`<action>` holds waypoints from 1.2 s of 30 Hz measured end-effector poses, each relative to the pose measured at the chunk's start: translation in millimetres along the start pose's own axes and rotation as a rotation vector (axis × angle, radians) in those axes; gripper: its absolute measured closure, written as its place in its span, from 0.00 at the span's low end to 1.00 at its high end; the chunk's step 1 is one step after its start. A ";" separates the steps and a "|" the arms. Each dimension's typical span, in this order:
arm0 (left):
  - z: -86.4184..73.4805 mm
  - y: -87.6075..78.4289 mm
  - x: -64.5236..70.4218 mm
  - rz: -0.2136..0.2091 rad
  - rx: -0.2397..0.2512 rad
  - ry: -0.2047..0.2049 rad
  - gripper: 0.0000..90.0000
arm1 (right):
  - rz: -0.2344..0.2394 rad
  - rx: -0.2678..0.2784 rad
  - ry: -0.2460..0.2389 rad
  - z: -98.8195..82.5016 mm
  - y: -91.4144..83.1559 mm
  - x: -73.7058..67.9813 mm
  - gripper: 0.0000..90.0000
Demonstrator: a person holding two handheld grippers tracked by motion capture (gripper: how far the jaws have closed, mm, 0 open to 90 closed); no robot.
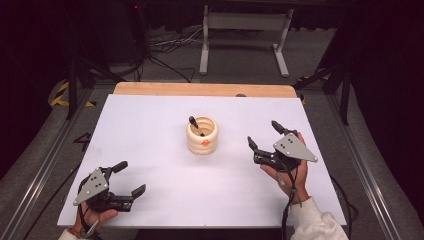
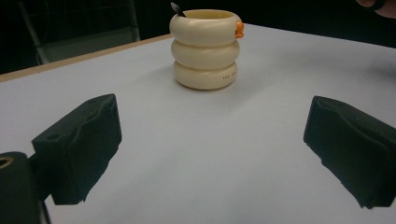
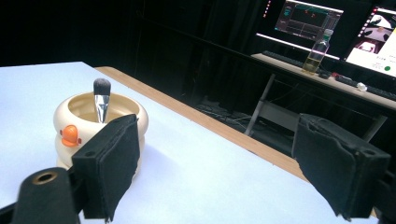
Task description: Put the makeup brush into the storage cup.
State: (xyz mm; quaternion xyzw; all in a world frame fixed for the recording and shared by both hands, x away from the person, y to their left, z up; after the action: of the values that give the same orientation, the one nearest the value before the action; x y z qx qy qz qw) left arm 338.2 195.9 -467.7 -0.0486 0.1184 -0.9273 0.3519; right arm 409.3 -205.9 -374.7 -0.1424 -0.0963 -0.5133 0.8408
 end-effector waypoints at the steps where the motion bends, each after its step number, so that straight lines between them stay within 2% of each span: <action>1: 0.0 0.1 0.0 0.000 0.001 0.000 0.06 | -0.003 -0.002 -0.004 -1.1 -1.3 0.0 0.18; 9: 0.3 0.2 0.5 0.000 0.007 0.000 0.06 | 0.004 0.004 0.000 -5.3 -7.2 0.5 0.17; 16: 0.1 0.2 0.3 0.001 0.003 0.005 0.06 | -0.009 -0.006 -0.010 -10.9 -12.6 2.5 0.17; 36: -0.2 -0.2 0.4 0.000 -0.002 0.010 0.05 | 0.020 -0.031 -0.042 -30.9 -28.0 0.4 0.16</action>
State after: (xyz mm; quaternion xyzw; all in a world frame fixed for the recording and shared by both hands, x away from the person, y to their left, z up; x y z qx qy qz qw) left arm 337.8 195.8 -467.8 -0.0443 0.1209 -0.9273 0.3514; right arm 385.0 -228.9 -399.7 -0.1673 -0.1046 -0.5030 0.8414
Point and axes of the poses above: each handheld gripper's, and its own axes: y roughly forward along the jaws, z roughly out of its top, x roughly to its right, the point moved 7 cm from there along y, roughly forward along the jaws, and after that the axes turned 1 degree about -y, right-handed, at the moved point
